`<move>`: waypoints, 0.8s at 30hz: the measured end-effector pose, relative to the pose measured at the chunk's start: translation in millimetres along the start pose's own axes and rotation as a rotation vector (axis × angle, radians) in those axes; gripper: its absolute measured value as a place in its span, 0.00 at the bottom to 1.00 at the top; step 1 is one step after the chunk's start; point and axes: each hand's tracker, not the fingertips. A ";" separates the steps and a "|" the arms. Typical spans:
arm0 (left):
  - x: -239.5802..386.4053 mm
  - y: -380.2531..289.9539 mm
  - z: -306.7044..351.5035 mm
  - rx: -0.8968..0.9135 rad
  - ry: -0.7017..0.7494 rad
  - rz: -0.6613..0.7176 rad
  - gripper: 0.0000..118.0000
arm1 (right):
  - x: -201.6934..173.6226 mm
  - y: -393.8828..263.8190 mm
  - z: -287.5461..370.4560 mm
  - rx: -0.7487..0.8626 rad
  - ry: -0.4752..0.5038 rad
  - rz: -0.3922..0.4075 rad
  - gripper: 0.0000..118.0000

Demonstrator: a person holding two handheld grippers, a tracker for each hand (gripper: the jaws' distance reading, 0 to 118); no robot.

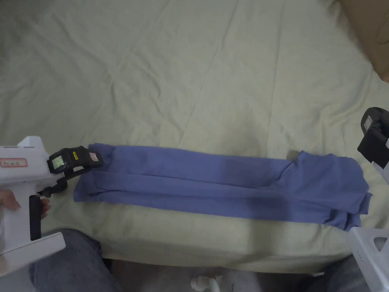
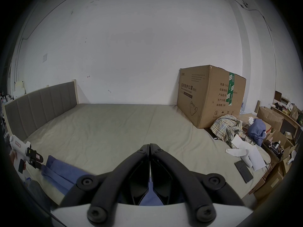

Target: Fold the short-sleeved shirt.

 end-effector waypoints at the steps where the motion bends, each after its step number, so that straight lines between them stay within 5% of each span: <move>1: -3.5 -0.5 -5.9 -0.020 -0.015 0.045 1.00 | -0.5 0.3 -0.3 -0.004 -0.005 0.007 0.00; 8: 1.5 -9.8 -17.5 -0.020 -0.181 0.151 0.98 | -3.9 3.9 -3.8 -0.017 -0.010 0.015 0.00; 10: 6.0 -11.1 -20.9 -0.032 -0.171 0.139 0.86 | -5.9 4.6 -5.8 -0.019 -0.004 0.020 0.00; 15: 19.7 -14.0 -24.4 -0.032 0.022 0.050 0.20 | -10.1 3.7 -7.7 -0.022 0.016 0.026 0.00; 17: 28.6 -14.7 -23.7 -0.027 0.029 0.054 0.09 | -11.1 2.7 -7.4 -0.023 0.022 0.033 0.00; 24: 111.0 -23.4 6.1 0.072 0.195 -0.236 0.07 | -2.4 -0.3 -0.9 -0.012 0.030 0.023 0.00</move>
